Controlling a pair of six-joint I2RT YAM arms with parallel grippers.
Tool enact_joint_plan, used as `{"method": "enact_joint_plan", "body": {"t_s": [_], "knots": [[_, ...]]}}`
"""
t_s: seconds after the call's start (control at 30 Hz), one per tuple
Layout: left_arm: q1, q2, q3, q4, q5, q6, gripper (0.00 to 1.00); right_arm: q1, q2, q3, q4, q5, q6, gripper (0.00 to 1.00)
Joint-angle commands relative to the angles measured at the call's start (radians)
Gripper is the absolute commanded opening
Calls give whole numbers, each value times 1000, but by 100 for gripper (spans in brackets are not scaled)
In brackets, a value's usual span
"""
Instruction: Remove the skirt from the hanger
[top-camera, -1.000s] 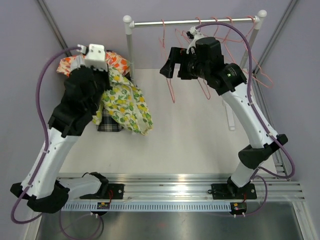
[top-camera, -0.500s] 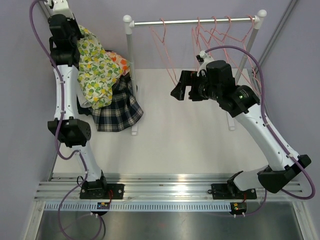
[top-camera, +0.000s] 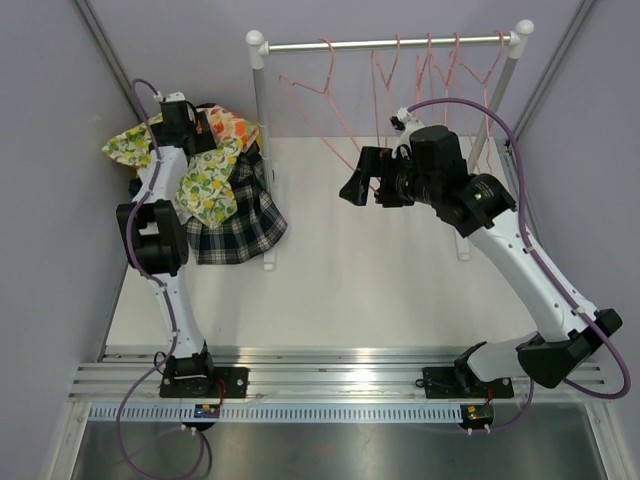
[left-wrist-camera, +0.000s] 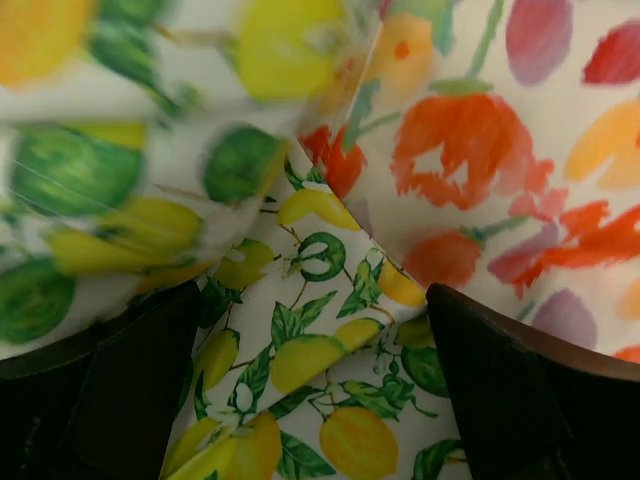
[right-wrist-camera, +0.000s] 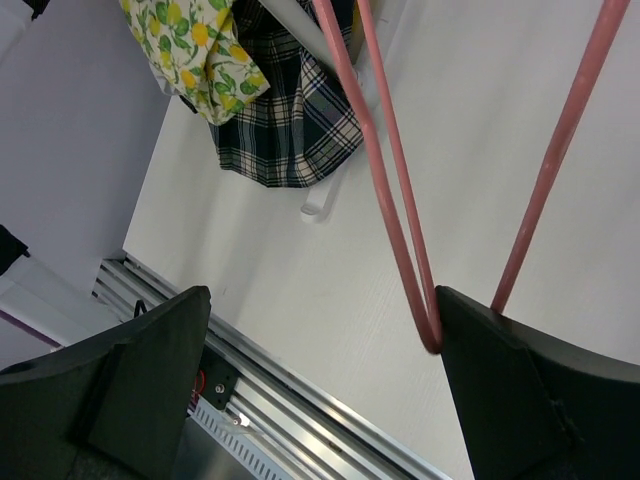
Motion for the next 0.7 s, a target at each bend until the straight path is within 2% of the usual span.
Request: {"method": "enact_joint_plan", "body": {"t_s": [0.0,0.07,0.17,0.2,0.3,0.33,0.4,0.43,0.5,0.57,0.63,0.67], "knots": [[3,-301,2,48,-27,-23,99,-2,-53,46,-4,13,5,99],[0,-428,5,28,16,-23,99,-2,-66,82,-33,37,-23,99],[-19,-581,-108,56,50,-24,99,-2,-83,121,-82,72,-51,100],[-23,-684,-143,63,54,-23,99,-2,-92,126,-92,75,-54,99],[-69,-871,-304,27,61,-32,99,-4,-138,122,-105,72,-49,99],[-88,-929,-407,11,58,-35,99,-2,-177,106,-96,69,-42,99],[-187,-1035,-540,-1,-40,-55,99,-4,-233,27,-55,69,-28,99],[-260,-1151,-656,-18,-73,-90,99,-2,-300,-8,-34,69,-12,99],[-318,-1273,-784,-59,-166,-160,99,-2,-374,-140,37,67,4,99],[-358,-1456,-945,-85,-138,-196,99,-2,-481,-267,74,83,29,99],[-359,-1572,-1042,-92,-81,-159,99,-2,-574,-347,103,107,50,99],[-359,-1696,-1120,-92,-43,-142,99,-4,-604,-421,108,133,55,99]]}}
